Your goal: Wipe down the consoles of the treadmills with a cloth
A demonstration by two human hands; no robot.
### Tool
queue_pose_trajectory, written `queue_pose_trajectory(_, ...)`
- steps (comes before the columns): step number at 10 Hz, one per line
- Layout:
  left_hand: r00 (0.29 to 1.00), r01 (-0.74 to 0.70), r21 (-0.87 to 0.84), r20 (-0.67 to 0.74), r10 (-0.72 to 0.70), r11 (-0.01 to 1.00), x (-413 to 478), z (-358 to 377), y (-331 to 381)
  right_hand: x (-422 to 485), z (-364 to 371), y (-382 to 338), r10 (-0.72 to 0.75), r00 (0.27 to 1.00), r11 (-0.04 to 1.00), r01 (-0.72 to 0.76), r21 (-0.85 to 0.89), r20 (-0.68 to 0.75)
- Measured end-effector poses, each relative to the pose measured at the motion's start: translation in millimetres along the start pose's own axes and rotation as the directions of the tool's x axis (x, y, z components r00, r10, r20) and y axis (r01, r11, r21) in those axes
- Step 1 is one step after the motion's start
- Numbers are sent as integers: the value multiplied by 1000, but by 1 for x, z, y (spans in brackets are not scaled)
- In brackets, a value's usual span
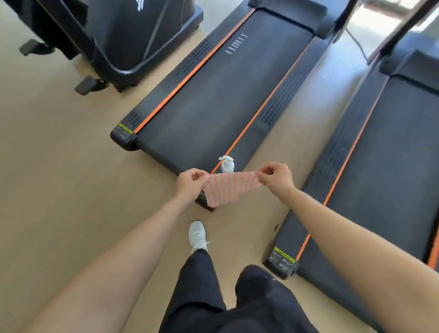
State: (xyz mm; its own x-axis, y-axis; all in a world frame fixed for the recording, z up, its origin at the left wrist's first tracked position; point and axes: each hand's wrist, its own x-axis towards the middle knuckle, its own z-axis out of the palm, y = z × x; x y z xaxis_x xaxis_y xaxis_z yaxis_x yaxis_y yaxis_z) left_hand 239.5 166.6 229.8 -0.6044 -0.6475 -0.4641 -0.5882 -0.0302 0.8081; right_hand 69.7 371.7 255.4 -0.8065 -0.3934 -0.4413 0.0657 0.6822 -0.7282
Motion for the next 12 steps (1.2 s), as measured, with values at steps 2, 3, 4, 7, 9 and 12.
queue_pose_trajectory(2, 995, -57, 125, 92, 46, 991, 137, -5, 48, 115, 15, -45, 86, 984, 996, -80, 47, -153)
queue_pose_trajectory(3, 992, -61, 136, 119, 45, 989, 188, 3, 63, 163, 17, -52, 114, 976, 993, -105, 59, -185)
queue_pose_trajectory(4, 992, -52, 158, 118, 33, 986, 230, 14, 65, 201, 23, -47, 133, 974, 991, -126, 50, -184)
queue_pose_trajectory(7, 999, 5, 186, 39, -12, 982, 272, 44, 18, 233, 65, -1, 122, 976, 991, -109, 79, -179)
queue_pose_trajectory(9, 987, 102, 340, 82, -138, 935, 264, 52, -56, 211, 111, 45, 160, 985, 984, -164, -65, -61)
queue_pose_trajectory(12, 912, 173, 586, 209, -354, 792, 244, 60, -100, 182, 152, 76, 350, 875, 923, -262, -282, 334)
